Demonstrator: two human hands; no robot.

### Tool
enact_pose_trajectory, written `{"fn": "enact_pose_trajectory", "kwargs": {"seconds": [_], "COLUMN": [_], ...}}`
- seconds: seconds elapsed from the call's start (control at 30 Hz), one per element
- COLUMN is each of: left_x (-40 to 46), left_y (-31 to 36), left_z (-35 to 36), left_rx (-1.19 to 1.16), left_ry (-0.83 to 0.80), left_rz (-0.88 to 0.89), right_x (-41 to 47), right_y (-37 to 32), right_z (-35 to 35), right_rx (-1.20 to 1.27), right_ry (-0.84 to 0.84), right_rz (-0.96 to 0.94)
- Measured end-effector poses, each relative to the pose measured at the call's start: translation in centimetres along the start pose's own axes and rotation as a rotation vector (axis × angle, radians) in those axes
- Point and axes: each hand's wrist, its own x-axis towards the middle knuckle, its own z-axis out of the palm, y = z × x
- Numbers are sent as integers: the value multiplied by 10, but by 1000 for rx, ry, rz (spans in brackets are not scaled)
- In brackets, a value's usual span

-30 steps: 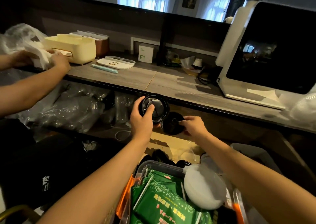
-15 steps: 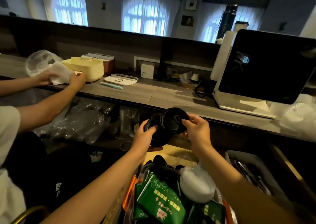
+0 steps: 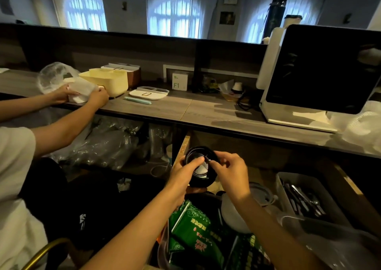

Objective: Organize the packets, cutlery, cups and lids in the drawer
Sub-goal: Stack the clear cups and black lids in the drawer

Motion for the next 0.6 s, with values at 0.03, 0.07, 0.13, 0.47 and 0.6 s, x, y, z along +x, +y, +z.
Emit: {"fn": "enact_pose_trajectory", "kwargs": {"seconds": [0.03, 0.07, 0.13, 0.47, 0.6], "left_x": [1, 1, 3, 21, 27], "left_y": [-2, -3, -2, 12, 8], "left_z": [-1, -3, -7, -30, -36], "left_rx": [-23, -41, -44, 34, 25], "left_ry": [0, 5, 22, 185, 191], "left_rz": [-1, 4, 47, 261, 244], "right_x": [0, 1, 2, 52, 67], "right_y": [0, 1, -3, 6, 29], "right_z": [-1, -2, -4, 5, 32], "right_rx": [-44, -77, -153, -233, -355], "right_ry": [1, -18, -113, -466, -745], "right_rz": [-19, -42, -73, 212, 248]}}
